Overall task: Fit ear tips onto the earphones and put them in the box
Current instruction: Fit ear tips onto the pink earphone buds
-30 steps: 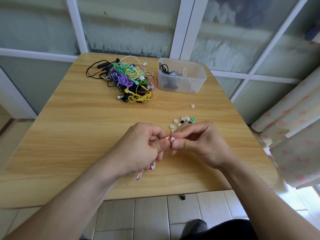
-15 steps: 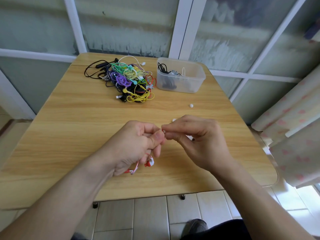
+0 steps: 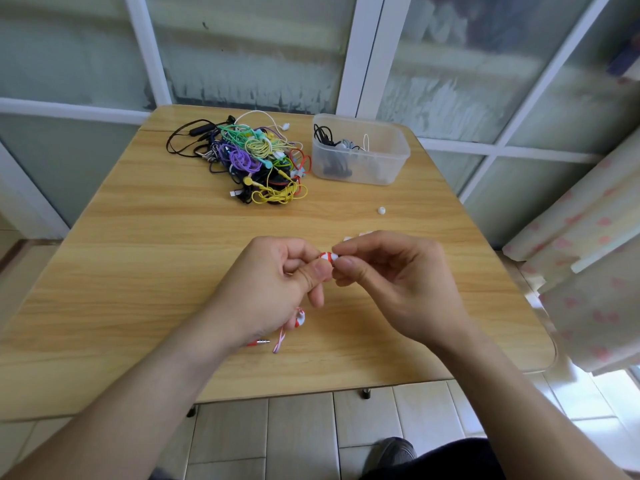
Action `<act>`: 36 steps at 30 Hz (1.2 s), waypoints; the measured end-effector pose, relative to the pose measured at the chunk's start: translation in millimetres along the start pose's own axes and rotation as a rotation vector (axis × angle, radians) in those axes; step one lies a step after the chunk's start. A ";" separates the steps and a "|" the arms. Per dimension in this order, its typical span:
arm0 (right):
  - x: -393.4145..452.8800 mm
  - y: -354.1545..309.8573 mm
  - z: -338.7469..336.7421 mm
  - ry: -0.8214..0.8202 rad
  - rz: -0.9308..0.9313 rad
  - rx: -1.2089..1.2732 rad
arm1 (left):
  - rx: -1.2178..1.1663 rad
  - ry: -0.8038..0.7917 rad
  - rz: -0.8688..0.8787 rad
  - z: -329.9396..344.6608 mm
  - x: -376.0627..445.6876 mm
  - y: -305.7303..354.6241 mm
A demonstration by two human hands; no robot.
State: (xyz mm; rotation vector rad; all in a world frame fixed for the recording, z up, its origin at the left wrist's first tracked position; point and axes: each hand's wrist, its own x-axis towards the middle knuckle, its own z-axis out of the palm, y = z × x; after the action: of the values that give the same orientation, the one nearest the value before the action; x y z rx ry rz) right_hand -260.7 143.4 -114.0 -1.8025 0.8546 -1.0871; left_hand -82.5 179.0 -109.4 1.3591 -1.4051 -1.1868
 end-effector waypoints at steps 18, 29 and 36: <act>-0.7 -5.3 -3.9 -0.010 0.052 -0.009 | 0.108 0.042 0.072 -0.3 -2.8 3.7; 0.0 -9.3 -5.8 -0.008 0.222 0.147 | 0.171 0.134 0.197 5.3 -6.0 1.1; 0.4 -6.5 -9.2 -0.070 0.260 0.205 | 0.326 0.167 0.338 2.7 -1.5 -6.8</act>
State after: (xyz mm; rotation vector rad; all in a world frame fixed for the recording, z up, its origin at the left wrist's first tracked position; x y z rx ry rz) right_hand -268.2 142.9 -105.5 -1.5047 0.8745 -0.9040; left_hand -83.6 180.9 -116.5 1.3325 -1.6750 -0.6300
